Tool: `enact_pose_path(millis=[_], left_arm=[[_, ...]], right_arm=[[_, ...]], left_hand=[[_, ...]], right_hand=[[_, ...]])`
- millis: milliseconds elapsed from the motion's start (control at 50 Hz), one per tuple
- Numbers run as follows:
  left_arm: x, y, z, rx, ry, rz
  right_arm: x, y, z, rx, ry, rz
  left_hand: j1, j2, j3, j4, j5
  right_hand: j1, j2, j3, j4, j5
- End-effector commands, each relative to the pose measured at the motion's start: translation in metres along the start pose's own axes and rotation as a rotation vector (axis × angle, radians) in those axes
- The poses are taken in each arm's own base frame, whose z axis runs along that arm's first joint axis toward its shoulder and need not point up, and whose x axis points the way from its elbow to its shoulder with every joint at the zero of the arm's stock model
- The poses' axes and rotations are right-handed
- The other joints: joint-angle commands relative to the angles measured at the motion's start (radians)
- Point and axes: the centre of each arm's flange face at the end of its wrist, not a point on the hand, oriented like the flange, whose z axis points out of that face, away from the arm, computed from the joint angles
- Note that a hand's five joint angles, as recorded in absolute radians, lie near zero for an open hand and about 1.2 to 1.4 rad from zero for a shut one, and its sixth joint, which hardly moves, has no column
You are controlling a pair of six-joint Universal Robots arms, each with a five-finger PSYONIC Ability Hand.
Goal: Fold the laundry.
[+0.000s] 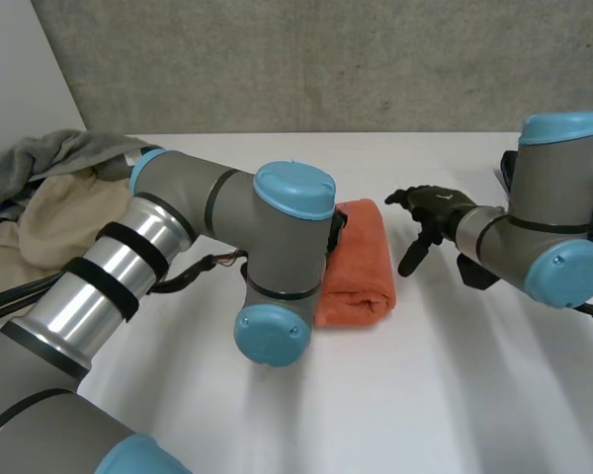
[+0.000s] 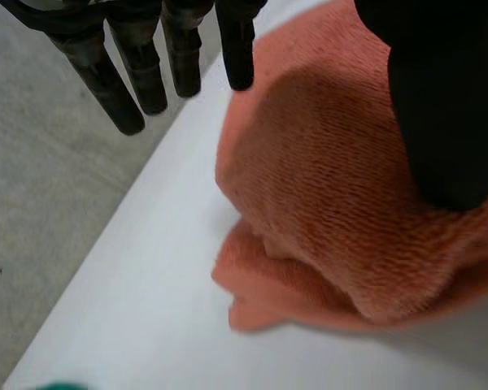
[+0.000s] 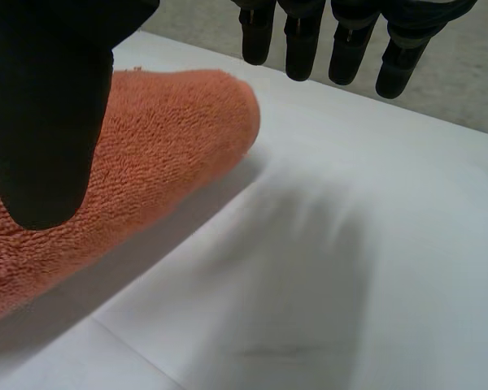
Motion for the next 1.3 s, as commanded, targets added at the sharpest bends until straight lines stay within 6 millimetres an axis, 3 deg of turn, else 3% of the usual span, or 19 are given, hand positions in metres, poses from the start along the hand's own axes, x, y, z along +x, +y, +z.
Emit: enact_pose_path(millis=[20, 180, 260, 320, 380, 460, 620, 780, 860, 940, 960, 1020, 1160, 1300], left_arm=[[0.012, -0.003, -0.04, -0.08, 0.132, -0.018], [0.002, -0.004, -0.059, -0.142, 0.062, -0.037], [-0.002, 0.0, -0.063, -0.178, 0.034, -0.045], [-0.01, -0.002, -0.062, -0.175, 0.01, -0.066], [-0.026, -0.009, -0.058, -0.146, -0.028, -0.099], [-0.038, -0.016, -0.046, -0.071, -0.051, -0.14], [-0.024, -0.01, -0.034, -0.024, 0.063, -0.119], [-0.005, 0.006, -0.031, -0.055, 0.107, -0.1], [0.002, 0.012, -0.019, -0.028, 0.083, -0.092], [0.001, 0.016, -0.009, -0.018, 0.047, -0.06], [0.0, 0.017, -0.009, -0.03, 0.035, -0.041], [-0.005, 0.015, -0.015, -0.052, 0.009, -0.031], [0.001, 0.009, -0.06, -0.131, 0.055, -0.014], [0.002, 0.009, -0.081, -0.147, 0.091, -0.049]], right_arm=[[-0.029, 0.005, 0.004, -0.001, -0.078, -0.069], [-0.047, 0.003, 0.011, 0.026, -0.119, -0.149], [-0.048, 0.014, 0.019, -0.015, -0.116, -0.168], [-0.049, 0.02, 0.021, -0.049, -0.117, -0.183], [-0.049, 0.023, 0.017, -0.095, -0.127, -0.202], [-0.048, 0.014, 0.007, -0.097, -0.129, -0.209], [-0.048, 0.004, -0.007, -0.048, -0.128, -0.214], [-0.043, 0.0, -0.009, -0.017, -0.105, -0.205], [-0.039, -0.002, -0.01, -0.023, -0.09, -0.191], [-0.031, -0.006, -0.012, -0.022, -0.057, -0.173], [-0.026, -0.009, -0.013, -0.017, -0.04, -0.163], [-0.023, -0.014, -0.014, -0.001, -0.032, -0.143], [-0.033, -0.021, -0.008, 0.033, -0.097, -0.131], [-0.05, -0.001, 0.007, -0.056, -0.175, -0.109]], left_hand=[[0.367, 0.359, 0.355, 0.363, 0.344], [0.529, 0.52, 0.517, 0.525, 0.506], [0.52, 0.512, 0.508, 0.517, 0.497], [0.465, 0.456, 0.452, 0.461, 0.442], [0.233, 0.225, 0.221, 0.23, 0.21], [0.135, 0.127, 0.123, 0.132, 0.112], [0.091, 0.083, 0.079, 0.088, 0.068], [0.229, 0.221, 0.217, 0.226, 0.206], [0.484, 0.476, 0.472, 0.481, 0.461], [1.193, 1.185, 1.181, 1.19, 1.17], [1.195, 1.187, 1.183, 1.191, 1.172], [1.195, 1.187, 1.183, 1.191, 1.172], [1.195, 1.187, 1.183, 1.191, 1.172], [1.195, 1.187, 1.183, 1.191, 1.172]], right_hand=[[-0.046, -0.035, -0.034, -0.038, -0.049], [-0.046, -0.035, -0.034, -0.038, -0.049], [-0.046, -0.035, -0.034, -0.038, -0.049], [-0.046, -0.035, -0.034, -0.038, -0.049], [-0.046, -0.035, -0.034, -0.038, -0.049], [-0.046, -0.035, -0.034, -0.038, -0.049], [-0.046, -0.035, -0.034, -0.038, -0.049], [-0.046, -0.035, -0.034, -0.038, -0.049], [-0.046, -0.035, -0.034, -0.038, -0.049], [-0.046, -0.035, -0.034, -0.038, -0.049], [-0.046, -0.035, -0.034, -0.038, -0.049], [-0.046, -0.035, -0.034, -0.038, -0.049], [-0.046, -0.035, -0.034, -0.038, -0.049], [-0.046, -0.035, -0.034, -0.038, -0.049]])
